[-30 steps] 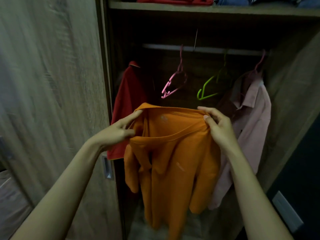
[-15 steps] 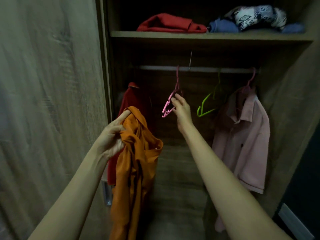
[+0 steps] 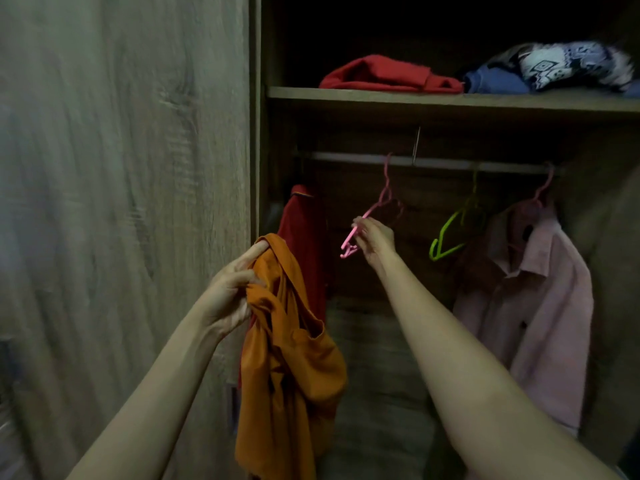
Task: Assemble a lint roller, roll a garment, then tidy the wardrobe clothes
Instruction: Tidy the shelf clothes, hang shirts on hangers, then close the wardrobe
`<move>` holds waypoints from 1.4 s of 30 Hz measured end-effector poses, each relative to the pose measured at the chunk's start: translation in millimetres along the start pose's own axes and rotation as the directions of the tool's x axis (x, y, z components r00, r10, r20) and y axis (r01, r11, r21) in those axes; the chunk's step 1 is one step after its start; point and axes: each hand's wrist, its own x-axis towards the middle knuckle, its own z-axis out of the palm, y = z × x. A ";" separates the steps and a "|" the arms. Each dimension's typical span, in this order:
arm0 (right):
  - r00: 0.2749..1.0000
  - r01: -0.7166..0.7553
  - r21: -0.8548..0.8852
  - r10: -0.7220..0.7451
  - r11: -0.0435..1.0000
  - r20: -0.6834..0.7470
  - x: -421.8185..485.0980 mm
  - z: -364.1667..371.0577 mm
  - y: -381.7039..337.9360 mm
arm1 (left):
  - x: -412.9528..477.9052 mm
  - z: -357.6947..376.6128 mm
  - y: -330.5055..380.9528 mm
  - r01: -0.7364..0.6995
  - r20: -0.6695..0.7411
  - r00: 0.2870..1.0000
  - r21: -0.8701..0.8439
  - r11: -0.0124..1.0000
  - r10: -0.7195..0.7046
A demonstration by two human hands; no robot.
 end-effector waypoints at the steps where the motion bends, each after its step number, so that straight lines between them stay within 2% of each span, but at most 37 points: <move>1: 1.000 -0.005 0.061 0.005 0.998 0.005 2.1 0.2 -1.2 | -1.3 0.9 0.0 0.004 -0.002 1.000 -0.015 1.000 -0.004; 5: 0.999 -0.004 0.210 -0.003 0.978 0.032 -1.5 3.6 -8.8 | -2.7 5.5 2.7 0.055 0.022 0.998 -0.040 0.998 -0.055; 9: 0.998 -0.017 0.371 -0.004 0.928 0.056 -8.1 0.6 -16.3 | 4.4 -4.7 2.1 0.054 0.006 0.999 0.006 0.999 -0.054; 12: 0.987 -0.042 0.442 -0.033 0.896 0.159 -11.6 -5.3 -25.5 | 6.8 -9.5 2.0 0.068 0.036 0.997 0.007 0.998 -0.068; 14: 0.972 -0.054 0.435 -0.053 0.899 0.231 -19.7 -9.2 -32.5 | 7.0 -9.9 2.2 0.067 0.072 0.995 0.020 0.998 -0.068; 18: 0.944 -0.050 0.307 -0.056 0.951 0.326 -59.0 -27.7 -29.1 | 5.2 -6.5 1.1 0.067 0.122 0.990 0.076 0.995 -0.076; 21: 0.940 -0.073 0.226 -0.009 0.971 0.341 -96.8 -58.1 -17.6 | -1.4 4.9 -2.6 0.078 0.108 0.989 0.228 0.971 -0.105; 23: 0.948 -0.093 0.176 0.033 0.980 0.316 -118.9 -78.5 -10.0 | -2.6 11.8 -2.9 0.087 0.065 0.990 0.389 0.917 -0.122; 26: 0.959 -0.128 0.070 0.105 0.989 0.262 -161.4 -117.1 -1.8 | -3.8 29.7 -9.5 0.146 -0.029 0.986 0.642 0.753 -0.167; 30: 0.954 -0.202 -0.068 0.212 0.977 0.212 -218.5 -175.4 2.2 | -0.5 48.2 -23.2 0.167 -0.071 0.979 0.815 0.554 -0.191; 35: 0.921 -0.276 -0.232 0.326 0.933 0.213 -276.6 -226.2 -29.2 | 14.2 53.4 -33.6 0.154 -0.084 0.974 0.929 0.337 -0.212; 39: 0.911 -0.278 -0.297 0.349 0.913 0.221 -303.5 -252.6 -52.3 | 18.7 60.9 -44.4 0.156 -0.100 0.972 0.950 0.269 -0.211; 42: 0.899 -0.288 -0.320 0.370 0.903 0.235 -311.1 -260.5 -56.1 | 19.8 77.1 -53.3 0.114 -0.067 0.967 0.977 0.181 -0.247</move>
